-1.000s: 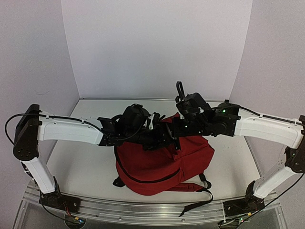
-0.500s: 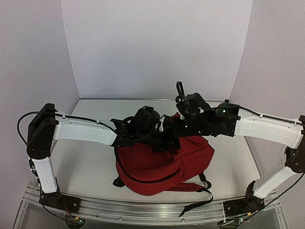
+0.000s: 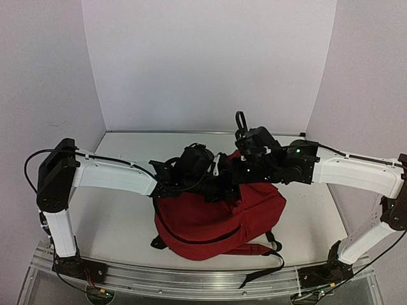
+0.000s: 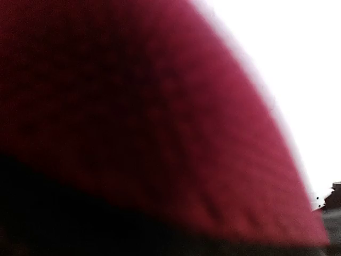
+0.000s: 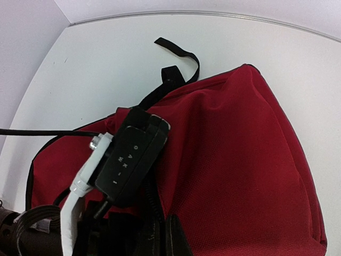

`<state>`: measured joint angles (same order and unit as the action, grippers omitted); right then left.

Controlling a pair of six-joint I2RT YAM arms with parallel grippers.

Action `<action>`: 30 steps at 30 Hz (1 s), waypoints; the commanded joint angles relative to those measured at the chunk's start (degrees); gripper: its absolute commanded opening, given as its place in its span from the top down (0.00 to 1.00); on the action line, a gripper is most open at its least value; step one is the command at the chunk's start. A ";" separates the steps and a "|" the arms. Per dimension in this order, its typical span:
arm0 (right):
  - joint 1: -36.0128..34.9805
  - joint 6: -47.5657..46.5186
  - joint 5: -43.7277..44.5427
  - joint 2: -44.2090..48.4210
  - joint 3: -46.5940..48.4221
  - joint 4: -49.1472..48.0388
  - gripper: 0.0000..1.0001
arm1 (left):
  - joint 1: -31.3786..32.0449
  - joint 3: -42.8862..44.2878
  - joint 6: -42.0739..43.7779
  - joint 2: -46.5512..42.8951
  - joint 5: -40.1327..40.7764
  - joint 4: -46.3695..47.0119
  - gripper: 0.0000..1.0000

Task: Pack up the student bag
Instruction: Place the stationery in the student bag, then zip the student bag at the center of the board.

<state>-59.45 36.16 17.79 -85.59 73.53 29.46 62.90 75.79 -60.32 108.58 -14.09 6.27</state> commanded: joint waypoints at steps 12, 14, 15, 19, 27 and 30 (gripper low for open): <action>-0.92 3.23 -5.98 0.78 -6.20 -3.58 1.00 | -3.04 -15.01 2.22 -29.26 21.45 -22.99 0.58; -1.06 3.58 -7.70 -0.38 -7.09 -4.29 1.00 | -5.75 -15.50 1.92 -31.31 19.93 -25.15 0.54; -1.20 3.73 -8.47 -1.05 -7.33 -4.52 0.99 | -6.86 -15.82 1.92 -32.23 19.42 -25.33 0.52; -1.64 3.59 -10.14 -2.36 -6.32 -4.68 0.90 | -9.92 -16.43 2.89 -34.60 17.69 -23.76 0.45; -1.08 1.55 -7.47 -0.89 1.00 -4.08 0.47 | -13.39 -10.05 8.57 -31.25 13.34 -24.98 0.24; 1.24 0.32 -8.25 -2.01 4.11 -3.98 0.43 | -15.48 -7.68 9.06 -28.43 10.14 -26.72 0.19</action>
<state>-60.46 38.34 9.48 -87.11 71.90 25.84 49.69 63.08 -54.32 77.32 0.12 -18.61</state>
